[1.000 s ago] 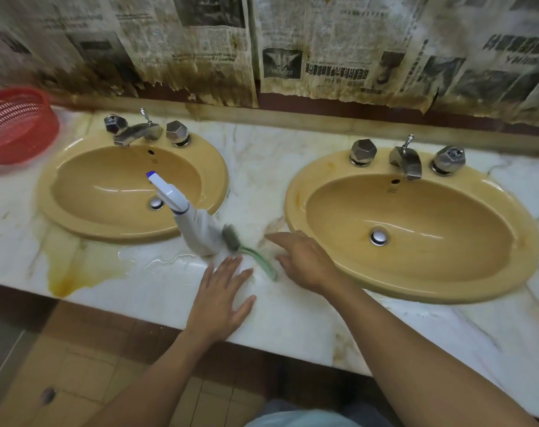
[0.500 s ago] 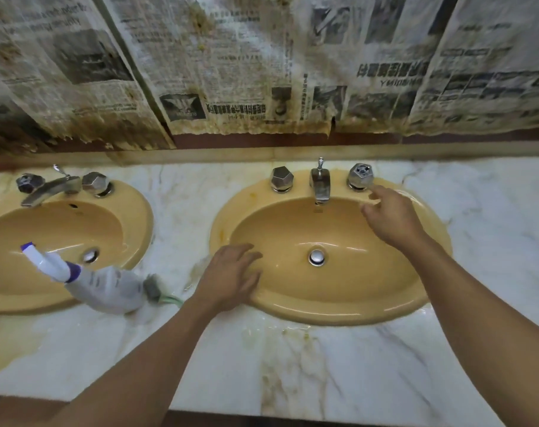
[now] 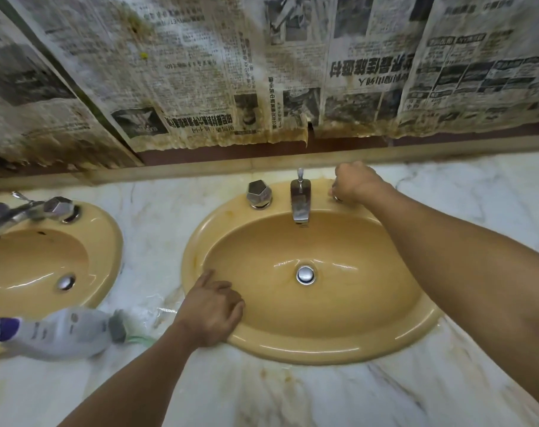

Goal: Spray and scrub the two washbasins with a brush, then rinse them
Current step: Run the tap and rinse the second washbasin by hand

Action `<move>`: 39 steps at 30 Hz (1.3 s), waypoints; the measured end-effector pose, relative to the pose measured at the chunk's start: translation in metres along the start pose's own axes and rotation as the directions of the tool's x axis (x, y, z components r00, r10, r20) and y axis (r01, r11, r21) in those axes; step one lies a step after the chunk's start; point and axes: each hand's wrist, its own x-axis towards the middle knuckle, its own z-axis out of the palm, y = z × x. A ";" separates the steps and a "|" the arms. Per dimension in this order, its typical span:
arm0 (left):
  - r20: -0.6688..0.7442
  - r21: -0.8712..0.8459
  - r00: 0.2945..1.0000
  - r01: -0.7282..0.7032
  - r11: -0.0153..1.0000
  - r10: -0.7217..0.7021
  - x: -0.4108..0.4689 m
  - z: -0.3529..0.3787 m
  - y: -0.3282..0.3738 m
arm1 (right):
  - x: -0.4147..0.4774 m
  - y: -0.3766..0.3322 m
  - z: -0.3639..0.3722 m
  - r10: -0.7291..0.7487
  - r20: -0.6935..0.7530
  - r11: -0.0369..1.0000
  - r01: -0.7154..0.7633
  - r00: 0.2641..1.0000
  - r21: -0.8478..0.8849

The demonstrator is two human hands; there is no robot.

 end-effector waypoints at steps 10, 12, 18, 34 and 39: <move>0.035 0.050 0.999 0.022 0.999 -0.023 0.002 0.000 0.001 | 0.004 0.011 -0.003 -0.152 0.047 0.982 0.157 0.987 -0.106; 0.053 0.054 0.998 0.024 0.998 -0.027 0.002 -0.002 0.002 | 0.003 0.013 -0.004 -0.171 0.063 0.976 0.178 0.983 -0.126; 0.067 0.045 0.997 0.041 0.998 -0.044 0.003 -0.003 0.003 | 0.008 0.017 -0.010 -0.206 0.114 0.957 0.225 0.972 -0.183; 0.083 0.045 0.995 0.046 0.998 -0.050 0.002 -0.007 0.005 | 0.012 0.018 -0.008 -0.216 0.124 0.952 0.237 0.969 -0.196; 0.078 0.049 0.996 0.044 0.998 -0.048 0.002 -0.008 0.006 | 0.013 0.020 -0.011 -0.229 0.132 0.951 0.250 0.964 -0.180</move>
